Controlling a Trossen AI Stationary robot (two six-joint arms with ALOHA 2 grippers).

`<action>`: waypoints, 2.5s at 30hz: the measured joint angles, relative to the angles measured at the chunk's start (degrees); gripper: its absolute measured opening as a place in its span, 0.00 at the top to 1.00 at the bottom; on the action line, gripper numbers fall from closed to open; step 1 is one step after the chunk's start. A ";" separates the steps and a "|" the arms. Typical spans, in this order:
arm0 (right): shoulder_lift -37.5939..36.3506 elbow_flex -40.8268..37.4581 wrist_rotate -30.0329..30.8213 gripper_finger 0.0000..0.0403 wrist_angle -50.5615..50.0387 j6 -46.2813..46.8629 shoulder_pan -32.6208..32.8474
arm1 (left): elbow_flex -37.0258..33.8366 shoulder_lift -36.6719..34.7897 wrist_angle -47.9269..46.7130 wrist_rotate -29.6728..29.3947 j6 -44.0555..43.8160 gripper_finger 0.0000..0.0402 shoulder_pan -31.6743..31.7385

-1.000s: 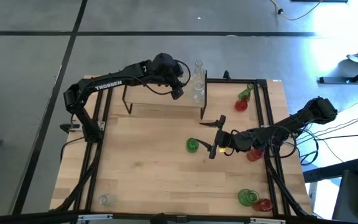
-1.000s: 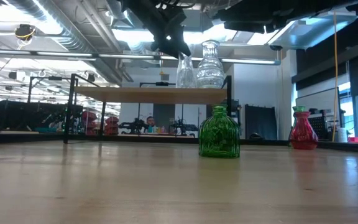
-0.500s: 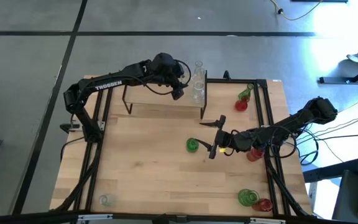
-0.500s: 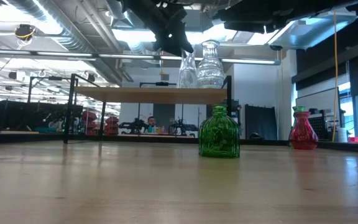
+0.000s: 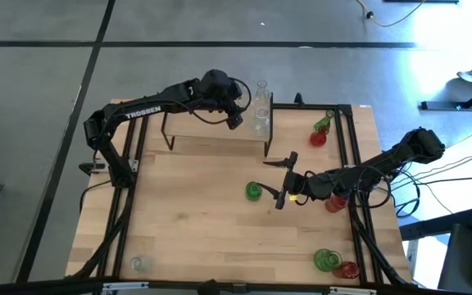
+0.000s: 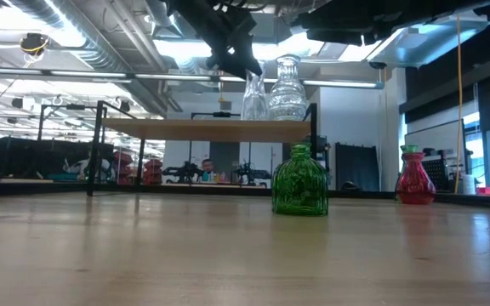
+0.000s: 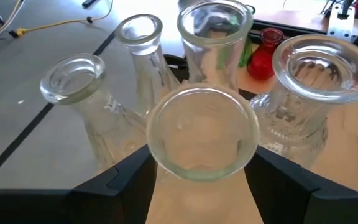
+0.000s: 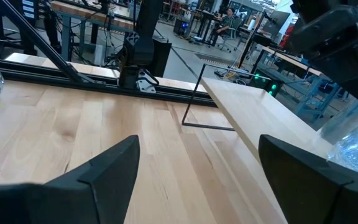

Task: Sort vases onto shelf
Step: Put the transparent vase aligned with the other transparent vase on the shelf, then put the transparent vase aligned with the other transparent vases on the shelf

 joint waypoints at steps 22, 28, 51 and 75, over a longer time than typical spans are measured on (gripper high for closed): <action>0.00 0.00 -0.01 0.22 0.00 -0.09 0.01 | 0.00 0.00 0.26 -0.03 0.47 0.29 -0.02; 0.00 0.00 -0.01 0.22 0.00 -0.49 0.02 | 0.00 -0.48 0.28 -0.18 0.26 0.18 -0.04; 0.00 -0.02 -0.02 0.22 0.00 -0.56 0.02 | 10.43 -5.18 -20.01 -1.91 -1.16 0.18 -5.34; 0.02 -0.04 -0.51 0.22 -2.59 -0.56 0.02 | 1.64 -22.10 -35.91 -8.66 -37.22 0.18 -46.97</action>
